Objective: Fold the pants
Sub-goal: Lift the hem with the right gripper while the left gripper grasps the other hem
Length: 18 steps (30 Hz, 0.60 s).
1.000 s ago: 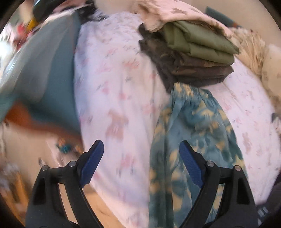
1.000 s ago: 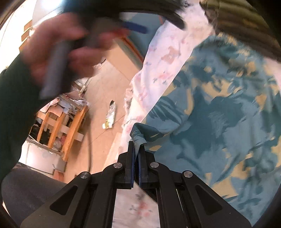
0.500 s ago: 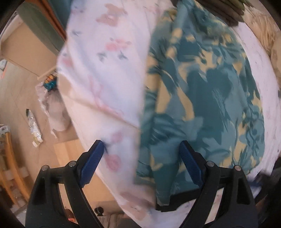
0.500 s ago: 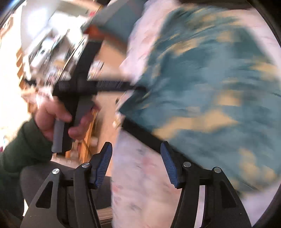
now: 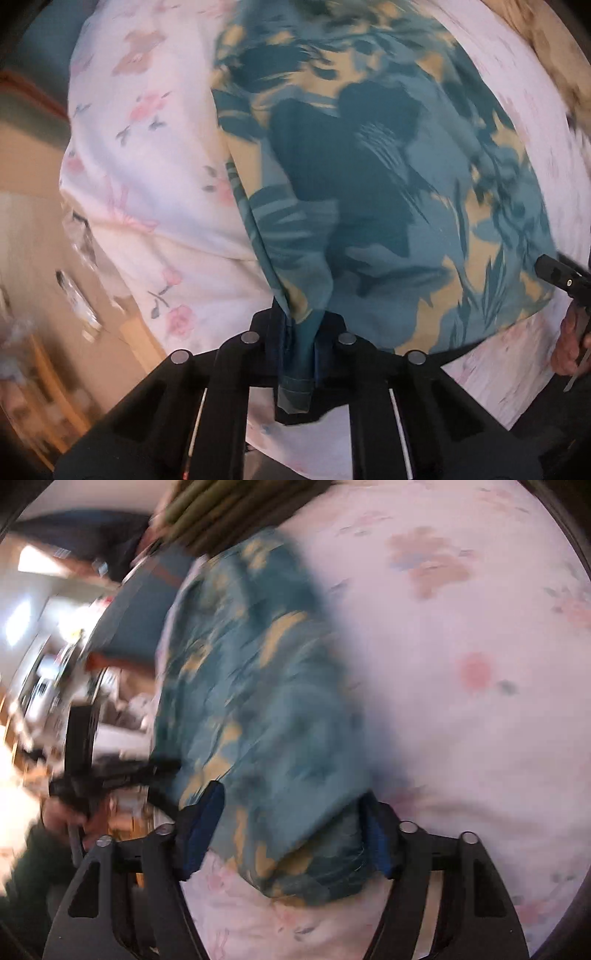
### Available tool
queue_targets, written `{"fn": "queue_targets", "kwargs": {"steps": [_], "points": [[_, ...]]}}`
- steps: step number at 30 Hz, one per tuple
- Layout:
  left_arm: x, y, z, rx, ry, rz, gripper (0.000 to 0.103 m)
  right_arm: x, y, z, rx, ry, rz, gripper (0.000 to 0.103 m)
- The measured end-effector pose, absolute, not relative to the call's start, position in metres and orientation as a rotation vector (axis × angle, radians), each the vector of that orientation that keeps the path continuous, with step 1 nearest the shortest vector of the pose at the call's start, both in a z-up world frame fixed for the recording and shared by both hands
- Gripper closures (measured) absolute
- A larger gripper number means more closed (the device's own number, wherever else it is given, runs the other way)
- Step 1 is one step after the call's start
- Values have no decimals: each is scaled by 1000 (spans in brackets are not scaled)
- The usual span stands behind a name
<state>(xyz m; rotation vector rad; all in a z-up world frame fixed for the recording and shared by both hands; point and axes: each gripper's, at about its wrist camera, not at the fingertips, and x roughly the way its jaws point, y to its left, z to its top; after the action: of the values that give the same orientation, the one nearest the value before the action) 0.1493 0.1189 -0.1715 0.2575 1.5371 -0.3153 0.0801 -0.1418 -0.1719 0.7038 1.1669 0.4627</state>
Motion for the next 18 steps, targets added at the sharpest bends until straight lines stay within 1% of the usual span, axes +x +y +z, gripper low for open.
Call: {"fn": "queue_targets", "kwargs": {"steps": [1,2,3,5,9,14,18], "points": [[147,112,-172,299,1538,-318,98,81,-135,-174,689,1164,484,45],[145,107,-172,333,1532,-310,99,82,-131,-174,668,1166,479,70],[144,103,-167,347,1530,-303,99,85,-128,-177,657,1174,467,91],[144,98,-147,319,1507,-278,100,91,-126,-175,654,1173,449,94],[135,94,-88,197,1415,-254,100,93,-132,-133,667,1082,465,95],[90,80,2,-36,1243,-363,100,67,-177,-39,718,892,559,96],[34,75,65,-218,1088,-434,100,29,-215,29,726,796,596,96]]}}
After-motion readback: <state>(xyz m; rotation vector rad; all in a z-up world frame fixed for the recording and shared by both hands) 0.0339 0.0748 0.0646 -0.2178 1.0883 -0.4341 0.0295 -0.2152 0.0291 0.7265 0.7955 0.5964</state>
